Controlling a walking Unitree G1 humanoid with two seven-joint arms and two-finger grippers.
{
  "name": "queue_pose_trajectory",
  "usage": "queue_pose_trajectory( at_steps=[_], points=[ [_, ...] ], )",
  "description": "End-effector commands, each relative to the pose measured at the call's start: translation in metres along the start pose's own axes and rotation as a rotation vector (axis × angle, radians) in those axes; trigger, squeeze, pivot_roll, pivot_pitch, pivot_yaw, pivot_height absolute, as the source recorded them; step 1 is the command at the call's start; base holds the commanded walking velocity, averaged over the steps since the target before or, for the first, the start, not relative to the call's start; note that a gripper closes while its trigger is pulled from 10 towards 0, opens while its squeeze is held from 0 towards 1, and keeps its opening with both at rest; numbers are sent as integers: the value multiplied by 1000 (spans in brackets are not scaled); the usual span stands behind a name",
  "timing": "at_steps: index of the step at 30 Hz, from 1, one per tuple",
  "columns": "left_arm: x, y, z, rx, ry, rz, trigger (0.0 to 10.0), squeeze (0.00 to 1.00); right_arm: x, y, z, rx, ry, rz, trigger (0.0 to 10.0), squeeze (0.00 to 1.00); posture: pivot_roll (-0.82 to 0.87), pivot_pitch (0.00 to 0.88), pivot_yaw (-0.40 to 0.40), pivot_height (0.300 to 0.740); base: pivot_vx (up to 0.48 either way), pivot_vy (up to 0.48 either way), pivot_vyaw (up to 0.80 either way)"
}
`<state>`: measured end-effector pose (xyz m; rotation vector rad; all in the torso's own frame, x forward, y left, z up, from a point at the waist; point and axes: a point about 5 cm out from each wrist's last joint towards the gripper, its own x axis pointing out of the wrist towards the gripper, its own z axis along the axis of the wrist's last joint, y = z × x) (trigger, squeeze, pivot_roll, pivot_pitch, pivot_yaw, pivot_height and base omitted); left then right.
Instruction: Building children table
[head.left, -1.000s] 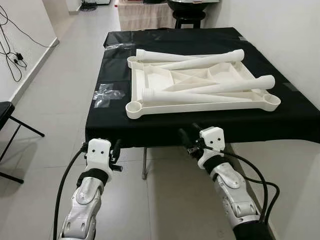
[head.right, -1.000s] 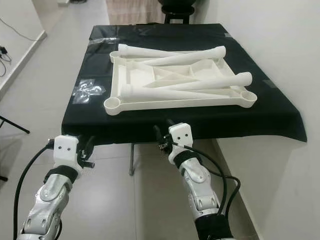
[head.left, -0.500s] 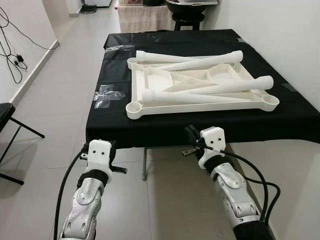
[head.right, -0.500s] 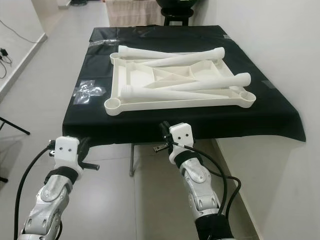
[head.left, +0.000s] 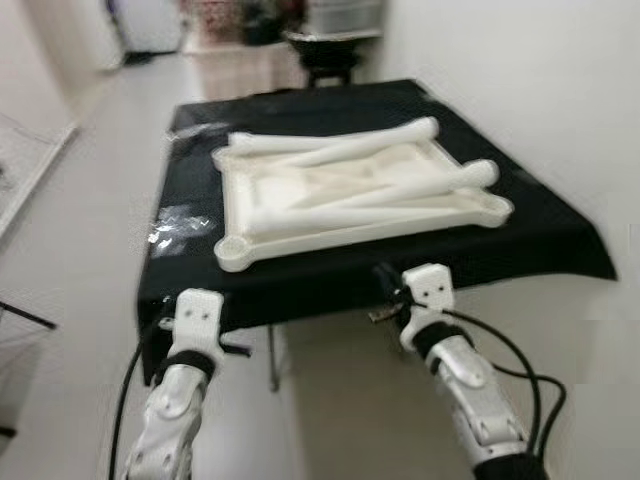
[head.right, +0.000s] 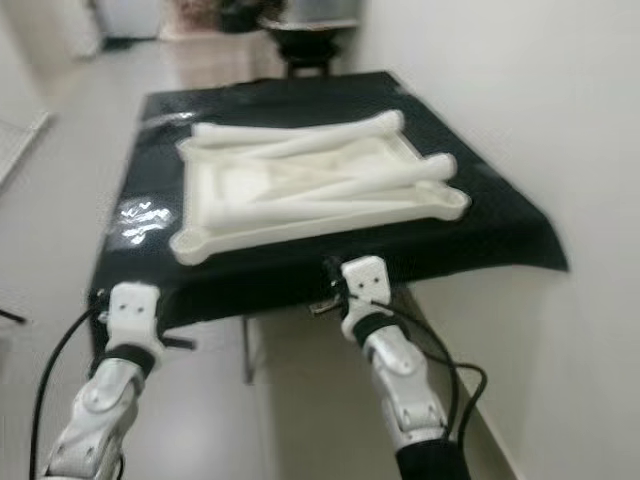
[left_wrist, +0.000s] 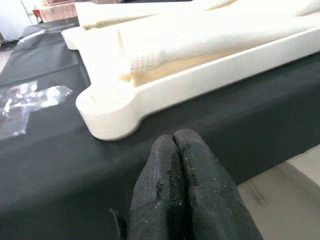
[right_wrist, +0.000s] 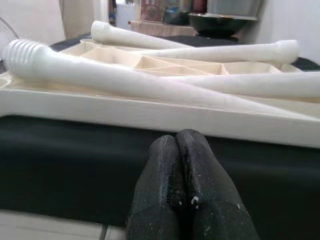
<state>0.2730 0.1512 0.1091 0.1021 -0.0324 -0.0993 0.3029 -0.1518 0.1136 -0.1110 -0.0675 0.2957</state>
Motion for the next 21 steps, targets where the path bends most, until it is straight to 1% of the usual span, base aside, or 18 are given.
queue_pose_trajectory(
  at_steps=[1, 3, 4, 6, 7, 8, 9, 11, 12, 13, 14, 15, 16, 17, 18, 19, 20, 21],
  points=[
    [-3, 9, -2, 30, 14, 27, 10000, 0, 4, 10, 2, 21, -12, 26, 10000, 0, -5, 73, -12, 740, 420, 0, 0],
    [-1, 8, 1, 45, 3, 17, 10000, 0, 4, 10, 3, 28, -18, 27, 10000, 0, -6, 74, -14, 740, 424, 0, 0],
    [0, 7, 6, 57, -16, 1, 10000, 0, 4, 10, 4, 37, -26, 30, 10000, 0, -6, 74, -17, 740, 424, 0, 0],
    [4, 3, 21, 55, -73, -27, 10000, 0, 5, 7, 8, 76, -51, 44, 10000, 0, -4, 73, -17, 740, 424, 0, 0],
    [4, 3, 21, 55, -73, -27, 10000, 0, 5, 7, 8, 76, -51, 44, 10000, 0, -4, 73, -17, 740, 424, 0, 0],
    [6, 0, 33, 56, -113, -48, 10000, 0, 6, 4, 14, 108, -78, 52, 10000, 0, -3, 75, -17, 740, 405, 0, 0],
    [7, -2, 40, 56, -137, -60, 10000, 0, 6, 1, 19, 128, -97, 57, 10000, 0, -3, 75, -17, 740, 375, 0, 0],
    [7, -2, 40, 56, -137, -60, 10000, 0, 6, 1, 19, 128, -97, 57, 10000, 0, -3, 75, -17, 740, 375, 0, 0],
    [9, -5, 51, 42, -177, -82, 10000, 0, 8, -5, 29, 146, -136, 64, 10000, 0, -3, 76, -17, 740, 375, 0, 0],
    [10, -9, 63, 31, -221, -104, 10000, 0, 11, -14, 43, 183, -185, 62, 10000, 0, -7, 76, -15, 740, 375, 0, 0],
    [10, -9, 63, 31, -221, -104, 10000, 0, 11, -14, 43, 183, -185, 62, 10000, 0, -7, 76, -15, 740, 375, 0, 0],
    [11, -13, 75, 12, -261, -127, 10000, 0, 16, -23, 62, 193, -244, 70, 10000, 0, -9, 76, -16, 740, 356, 0, 0],
    [12, -18, 85, 1, -297, -149, 10000, 0, 19, -26, 81, 173, -293, 101, 10000, 0, -8, 78, -16, 740, 0, 0, 0],
    [12, -18, 85, 1, -297, -149, 10000, 0, 19, -26, 81, 173, -293, 101, 10000, 0, -8, 78, -16, 740, 0, 0, 0],
    [12, -20, 90, -4, -315, -161, 10000, 0, 21, -27, 92, 154, -320, 122, 10000, 0, -8, 78, -16, 740, 0, 0, 0],
    [12, -20, 90, -4, -315, -161, 10000, 0, 21, -27, 92, 154, -320, 122, 10000, 0, -8, 78, -16, 740, 0, 0, 0],
    [12, -22, 93, -17, -322, -168, 10000, 0, 22, -26, 101, 99, -339, 151, 10000, 0, -9, 77, -17, 740, 0, 0, 0],
    [11, -23, 87, -15, -302, -186, 10000, 0, 24, -19, 112, 17, -365, 207, 10000, 0, -6, 77, -19, 740, 0, -450, 0]
  ],
)
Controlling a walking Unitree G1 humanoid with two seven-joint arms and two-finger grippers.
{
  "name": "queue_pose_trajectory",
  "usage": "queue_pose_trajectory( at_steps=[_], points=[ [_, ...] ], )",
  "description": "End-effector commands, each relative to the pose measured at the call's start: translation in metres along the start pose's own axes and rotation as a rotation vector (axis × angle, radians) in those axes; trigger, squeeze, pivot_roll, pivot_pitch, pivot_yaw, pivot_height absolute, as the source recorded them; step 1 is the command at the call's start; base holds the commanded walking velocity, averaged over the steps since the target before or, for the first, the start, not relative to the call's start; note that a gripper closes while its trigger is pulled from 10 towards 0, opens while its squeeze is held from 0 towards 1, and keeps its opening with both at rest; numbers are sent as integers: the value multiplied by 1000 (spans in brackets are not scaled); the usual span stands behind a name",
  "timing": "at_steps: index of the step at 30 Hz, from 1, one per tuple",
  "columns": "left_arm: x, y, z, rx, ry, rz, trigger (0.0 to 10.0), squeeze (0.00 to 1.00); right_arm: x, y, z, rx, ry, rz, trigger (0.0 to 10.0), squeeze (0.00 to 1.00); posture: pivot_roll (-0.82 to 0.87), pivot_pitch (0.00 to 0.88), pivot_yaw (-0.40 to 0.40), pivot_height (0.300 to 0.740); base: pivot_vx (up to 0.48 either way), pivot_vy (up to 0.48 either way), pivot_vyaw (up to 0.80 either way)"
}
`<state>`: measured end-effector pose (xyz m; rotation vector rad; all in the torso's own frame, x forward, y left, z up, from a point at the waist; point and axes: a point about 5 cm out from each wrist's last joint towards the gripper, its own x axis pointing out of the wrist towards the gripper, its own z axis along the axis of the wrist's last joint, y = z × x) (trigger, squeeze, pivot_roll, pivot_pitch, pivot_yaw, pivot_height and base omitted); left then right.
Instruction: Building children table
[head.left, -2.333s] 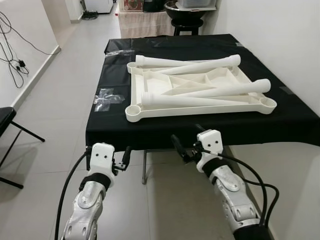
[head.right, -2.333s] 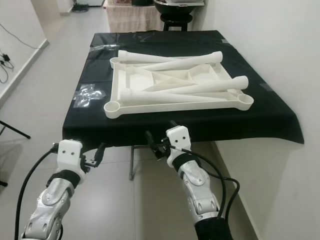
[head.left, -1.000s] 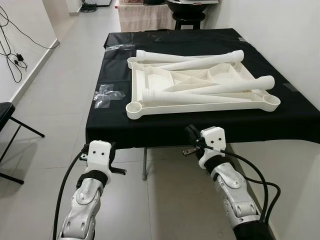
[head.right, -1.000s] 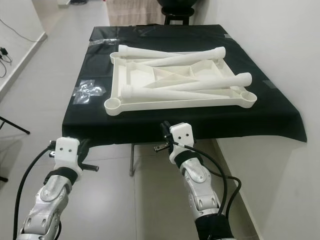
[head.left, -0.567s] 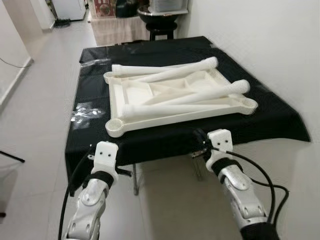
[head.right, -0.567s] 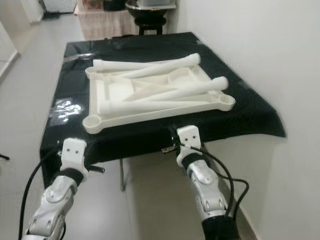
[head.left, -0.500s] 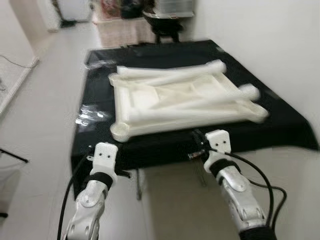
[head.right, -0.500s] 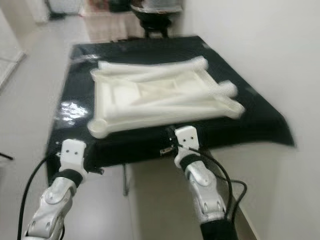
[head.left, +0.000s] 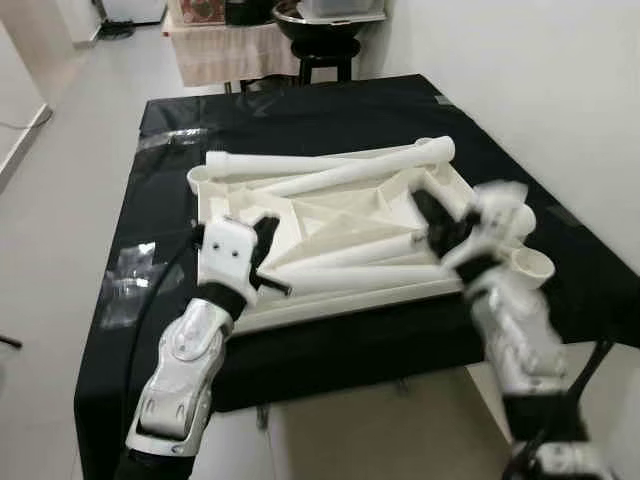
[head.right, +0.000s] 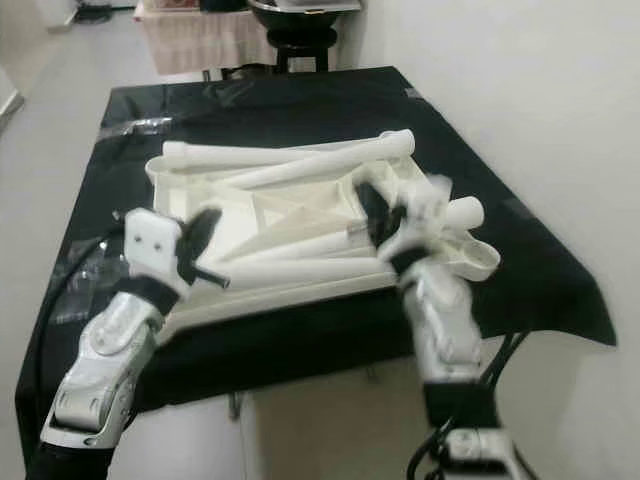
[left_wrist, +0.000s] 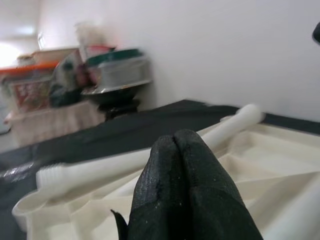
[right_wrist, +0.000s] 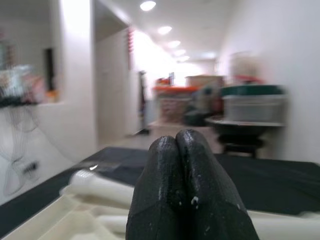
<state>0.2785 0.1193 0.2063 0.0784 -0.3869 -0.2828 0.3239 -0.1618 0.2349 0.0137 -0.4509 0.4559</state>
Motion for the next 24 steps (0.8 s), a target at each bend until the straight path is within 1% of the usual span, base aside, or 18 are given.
queue_pose_trajectory(
  at_steps=[1, 2, 3, 4, 5, 6, 8, 9, 12, 13, 16, 17, 18, 19, 21, 22, 23, 24],
  points=[
    [-4, -2, -11, -16, 60, -17, 10000, 0, 0, 10, -7, -34, 43, 75, 10000, 0, -6, 77, -19, 740, 0, -450, 0],
    [-8, -4, -17, -21, 90, -27, 10000, 0, 4, 15, -1, -87, 35, 128, 10000, 0, -7, 78, -20, 740, 0, -450, 0],
    [-10, -4, -21, -23, 112, -33, 10000, 0, 7, 19, 2, -120, 29, 162, 10000, 0, -7, 78, -20, 740, 0, -450, 0],
    [-14, -5, -28, -26, 146, -27, 10000, 0, 10, 24, 4, -147, 37, 223, 10000, 0, -5, 78, -20, 740, 0, -450, 0],
    [-18, -5, -33, -35, 171, -20, 10000, 0, 11, 27, 5, -181, 42, 263, 10000, 0, -2, 80, -23, 740, 0, -450, 800],
    [-18, -5, -33, -35, 171, -20, 10000, 0, 11, 27, 5, -181, 42, 263, 10000, 0, -2, 80, -23, 740, 0, -450, 800],
    [-21, -7, -39, -45, 194, -15, 10000, 0, 12, 29, 6, -227, 57, 308, 10000, 0, -2, 80, -23, 740, 0, -450, 800],
    [-21, -7, -39, -45, 194, -15, 10000, 0, 12, 29, 6, -227, 57, 308, 10000, 0, -2, 80, -23, 740, 0, -450, 800],
    [-21, -8, -40, -64, 217, -11, 10000, 0, 11, 30, 6, -252, 104, 369, 10000, 0, -5, 83, -21, 740, 0, -447, 800],
    [-21, -8, -40, -64, 217, -11, 10000, 0, 11, 30, 6, -252, 104, 369, 10000, 0, -5, 83, -21, 740, 0, -442, 800],
    [-21, -8, -45, -81, 250, 2, 10000, 0, 9, 30, 3, -290, 162, 407, 10000, 0, -9, 82, -18, 740, 0, 0, 800],
    [-21, -8, -45, -81, 250, 2, 10000, 0, 9, 30, 3, -290, 162, 407, 10000, 0, -9, 82, -18, 740, 0, 0, 800],
    [-21, -9, -48, -88, 261, 1, 10000, 0, 9, 28, 0, -331, 209, 397, 10000, 0, -9, 81, -16, 740, 0, 0, 800],
    [-21, -9, -48, -88, 261, 1, 10000, 0, 9, 28, 0, -331, 209, 397, 10000, 0, -9, 81, -16, 740, 0, 0, 800],
    [-24, -12, -55, -88, 290, -46, 10000, 0, 11, 21, -7, -402, 290, 373, 10000, 0, -8, 74, -12, 740, 0, 0, 800],
    [-24, -12, -55, -88, 290, -46, 10000, 0, 11, 21, -7, -402, 290, 373, 10000, 0, -8, 74, -12, 740, 0, 0, 800],
    [-26, -15, -58, -83, 302, -80, 10000, 0, 12, 18, -10, -429, 319, 359, 10000, 0, -9, 73, -12, 740, 0, 0, 800],
    [-27, -17, -63, -83, 326, -108, 10000, 0, 13, 14, -12, -433, 343, 345, 10000, 0, -7, 71, -14, 740, 0, 0, 800]
  ],
)
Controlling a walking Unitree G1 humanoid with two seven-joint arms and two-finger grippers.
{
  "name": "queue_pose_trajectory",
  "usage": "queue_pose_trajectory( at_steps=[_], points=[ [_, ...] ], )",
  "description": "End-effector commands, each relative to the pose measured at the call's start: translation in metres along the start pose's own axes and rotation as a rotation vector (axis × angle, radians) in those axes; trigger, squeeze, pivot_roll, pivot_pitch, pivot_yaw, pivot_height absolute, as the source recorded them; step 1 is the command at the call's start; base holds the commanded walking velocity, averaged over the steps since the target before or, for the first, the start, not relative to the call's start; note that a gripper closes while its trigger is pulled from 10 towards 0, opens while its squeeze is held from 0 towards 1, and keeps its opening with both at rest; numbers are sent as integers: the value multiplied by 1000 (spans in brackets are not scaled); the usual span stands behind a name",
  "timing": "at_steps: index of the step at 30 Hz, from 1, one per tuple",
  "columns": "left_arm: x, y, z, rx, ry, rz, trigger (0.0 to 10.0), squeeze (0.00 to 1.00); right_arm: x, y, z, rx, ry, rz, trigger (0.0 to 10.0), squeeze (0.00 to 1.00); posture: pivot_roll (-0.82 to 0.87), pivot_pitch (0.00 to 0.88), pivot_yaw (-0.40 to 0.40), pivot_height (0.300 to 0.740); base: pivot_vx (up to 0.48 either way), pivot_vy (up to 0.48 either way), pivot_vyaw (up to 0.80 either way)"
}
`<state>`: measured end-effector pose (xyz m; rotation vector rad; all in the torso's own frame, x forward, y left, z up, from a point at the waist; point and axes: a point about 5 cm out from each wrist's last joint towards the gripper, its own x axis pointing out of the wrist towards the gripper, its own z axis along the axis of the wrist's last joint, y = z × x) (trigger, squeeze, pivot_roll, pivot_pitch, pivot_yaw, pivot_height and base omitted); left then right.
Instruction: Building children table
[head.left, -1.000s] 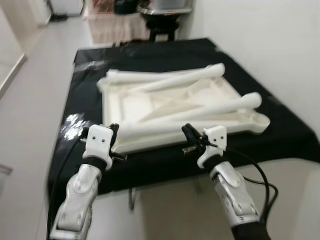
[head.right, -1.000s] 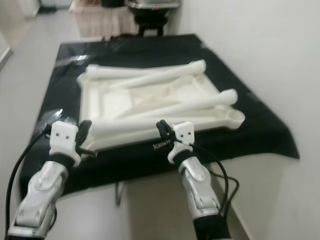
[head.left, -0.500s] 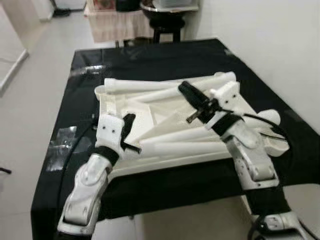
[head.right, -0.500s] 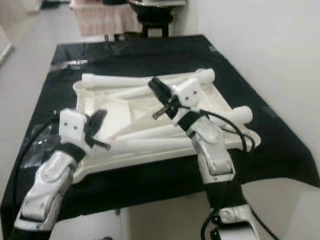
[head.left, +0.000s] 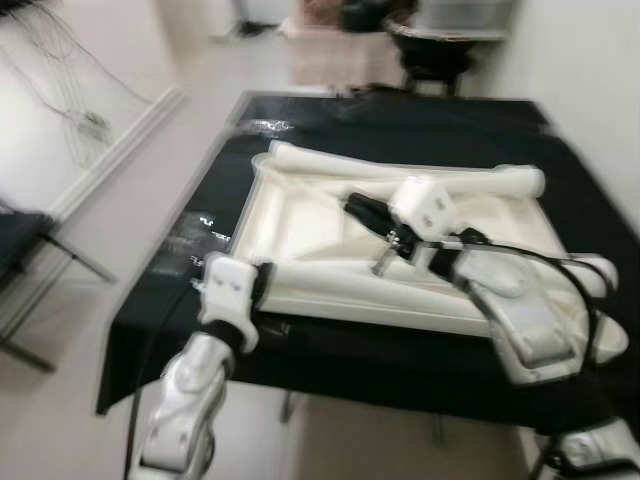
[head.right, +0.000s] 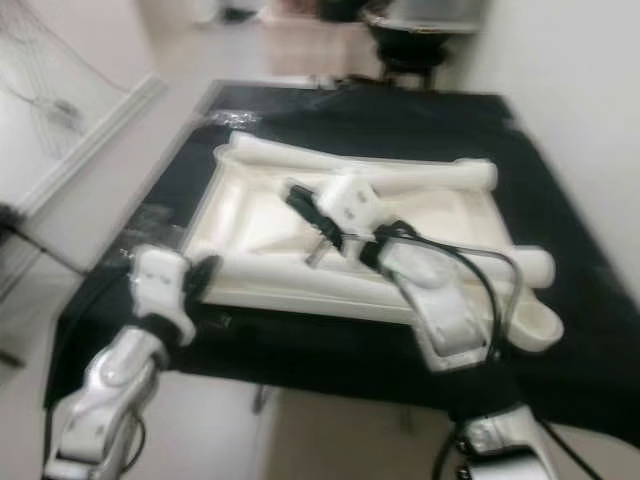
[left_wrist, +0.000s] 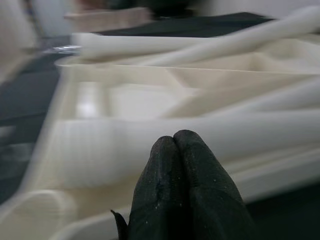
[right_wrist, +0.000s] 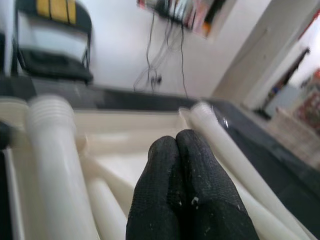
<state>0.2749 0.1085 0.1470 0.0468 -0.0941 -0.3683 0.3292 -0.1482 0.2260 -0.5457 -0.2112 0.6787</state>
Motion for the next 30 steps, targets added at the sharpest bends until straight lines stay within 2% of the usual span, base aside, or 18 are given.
queue_pose_trajectory(
  at_steps=[1, 3, 5, 6, 8, 10, 12, 14, 15, 19, 21, 22, 27, 30],
  points=[
    [-3, 3, -11, 6, 49, -19, 10000, 0, 7, 1, 3, -11, 10, 3, 10000, 0, -7, 71, -14, 740, 0, 0, 800],
    [-3, 1, -14, 7, 65, -34, 10000, 0, 7, -1, 1, -7, 26, -3, 10000, 0, -6, 71, -14, 740, 0, 0, 800],
    [-3, -1, -14, -1, 56, -69, 10000, 0, 7, -11, -8, -38, 127, -40, 10000, 0, -7, 67, -19, 740, 0, 0, 313],
    [-3, -1, -14, -1, 56, -69, 10000, 0, 7, -11, -8, -38, 127, -40, 10000, 0, -7, 67, -19, 740, 0, 0, 0],
    [-3, -2, -13, -1, 44, -86, 10000, 0, 4, -26, -16, -46, 228, -98, 10000, 0, -8, 66, -25, 740, 0, -176, 0],
    [-3, -2, -14, -6, 47, -77, 10000, 0, 0, -34, -19, -38, 268, -114, 10000, 0, -4, 67, -29, 740, 0, -439, 0],
    [-3, -2, -15, -16, 47, -71, 10000, 0, -2, -36, -21, -22, 292, -116, 10000, 0, -6, 67, -31, 740, 0, -437, 0],
    [-3, -1, -15, -16, 47, -68, 10000, 0, -3, -38, -23, -36, 326, -102, 10000, 0, -7, 67, -32, 740, 0, -439, 0],
    [-3, 0, -15, -16, 48, -63, 10000, 0, -4, -39, -25, -80, 360, -89, 10000, 0, -7, 67, -32, 740, 0, -435, 0],
    [-3, 0, -16, -16, 45, -59, 10000, 0, -5, -40, -27, -87, 400, -72, 10000, 0, -8, 65, -33, 740, 0, -435, 0],
    [-2, 1, -15, -8, 41, -59, 10000, 0, -6, -39, -26, -70, 408, -49, 10000, 0, -8, 68, -35, 740, 0, -428, 0],
    [-1, 3, -16, 1, 46, -39, 10000, 0, -3, -40, -23, -12, 447, 10, 10000, 0, -11, 75, -39, 740, 0, 0, 0],
    [-1, 4, -15, 7, 36, -24, 10000, 0, 2, -45, -14, 9, 464, 59, 10000, 0, -9, 81, -42, 740, 0, 0, 0],
    [-1, 3, -14, 3, 33, -21, 10000, 0, 2, -44, -15, 25, 525, 91, 10000, 0, -8, 84, -44, 740, 0, 0, 0]
  ],
)
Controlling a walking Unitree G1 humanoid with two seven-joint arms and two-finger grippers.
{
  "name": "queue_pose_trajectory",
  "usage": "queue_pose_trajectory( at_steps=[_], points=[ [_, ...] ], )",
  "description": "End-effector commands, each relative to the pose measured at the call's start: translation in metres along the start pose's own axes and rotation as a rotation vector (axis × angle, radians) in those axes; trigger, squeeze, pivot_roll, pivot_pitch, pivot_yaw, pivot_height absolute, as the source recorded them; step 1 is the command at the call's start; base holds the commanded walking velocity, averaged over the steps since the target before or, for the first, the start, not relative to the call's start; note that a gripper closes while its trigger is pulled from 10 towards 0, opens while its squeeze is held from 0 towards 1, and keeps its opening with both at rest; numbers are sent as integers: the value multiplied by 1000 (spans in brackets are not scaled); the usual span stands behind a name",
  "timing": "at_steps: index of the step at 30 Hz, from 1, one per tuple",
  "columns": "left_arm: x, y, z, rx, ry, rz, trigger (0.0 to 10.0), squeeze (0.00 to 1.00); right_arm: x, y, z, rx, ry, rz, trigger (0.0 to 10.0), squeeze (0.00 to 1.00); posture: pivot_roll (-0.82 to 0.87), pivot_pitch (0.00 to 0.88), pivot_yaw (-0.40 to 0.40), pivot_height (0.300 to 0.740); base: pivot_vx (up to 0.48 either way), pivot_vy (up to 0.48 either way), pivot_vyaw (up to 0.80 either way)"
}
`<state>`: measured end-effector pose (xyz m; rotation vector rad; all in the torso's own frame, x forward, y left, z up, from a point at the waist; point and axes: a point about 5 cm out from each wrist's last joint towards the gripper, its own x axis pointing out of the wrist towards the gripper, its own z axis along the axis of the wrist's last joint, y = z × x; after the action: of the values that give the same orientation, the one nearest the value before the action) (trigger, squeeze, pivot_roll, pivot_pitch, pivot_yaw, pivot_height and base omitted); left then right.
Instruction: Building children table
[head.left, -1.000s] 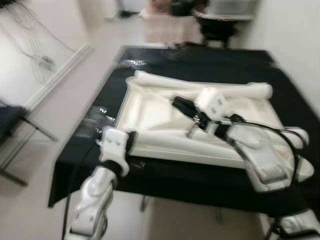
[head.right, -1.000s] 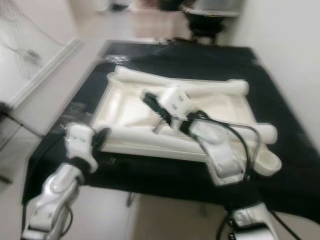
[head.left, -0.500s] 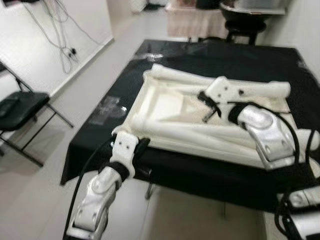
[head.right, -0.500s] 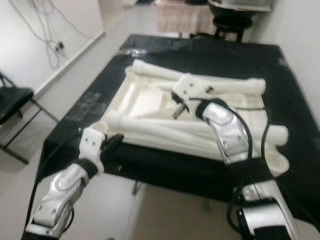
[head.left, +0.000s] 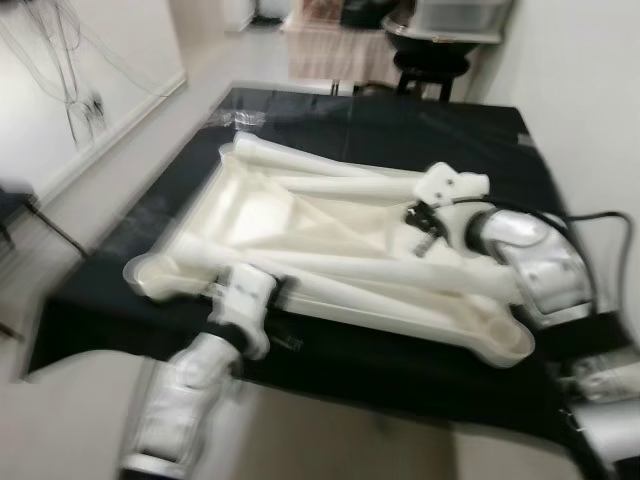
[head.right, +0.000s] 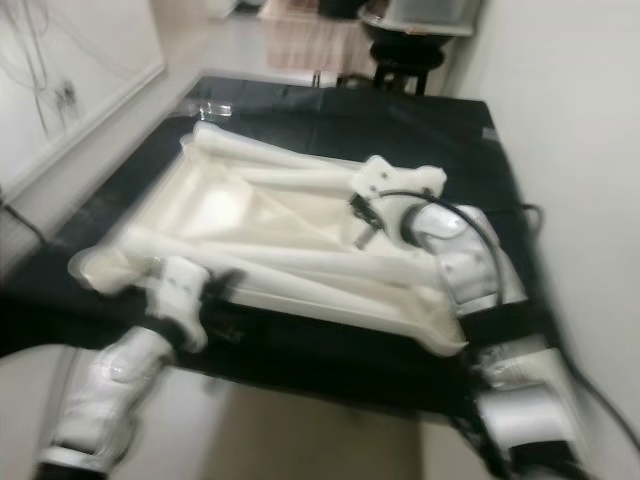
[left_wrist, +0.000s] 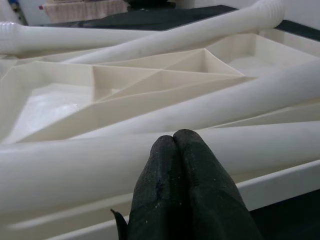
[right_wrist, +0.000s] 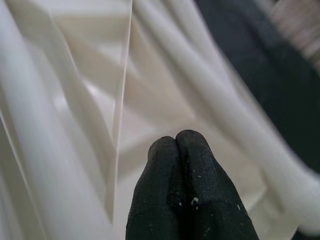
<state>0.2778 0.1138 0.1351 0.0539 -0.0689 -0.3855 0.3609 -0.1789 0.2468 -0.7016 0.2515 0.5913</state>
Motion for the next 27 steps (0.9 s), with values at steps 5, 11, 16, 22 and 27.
queue_pose_trajectory(
  at_steps=[5, 11, 16, 22, 27],
  points=[
    [-1, -1, -2, -6, 7, 4, 10000, 0, 0, 11, -6, 5, 62, 143, 10000, 0, -7, 88, -46, 740, 0, 0, 0],
    [-3, -4, -3, -7, 12, -18, 10000, 0, -6, 28, -3, -104, 84, 375, 10000, 0, -3, 97, -55, 740, 0, 0, 0],
    [-6, -7, -4, 11, 18, -51, 10000, 0, -3, 26, -11, -109, 167, 355, 10000, 1000, -1, 104, -52, 740, 0, 0, 0],
    [-5, -10, -4, 27, 22, -71, 10000, 0, 0, 17, -20, -175, 291, 267, 10000, 1000, -4, 107, -45, 740, 0, 0, 0],
    [-5, -10, -4, 33, 22, -72, 10000, 0, -2, 9, -21, -222, 349, 212, 10000, 1000, 2, 108, -45, 740, 0, 0, 0]
  ],
)
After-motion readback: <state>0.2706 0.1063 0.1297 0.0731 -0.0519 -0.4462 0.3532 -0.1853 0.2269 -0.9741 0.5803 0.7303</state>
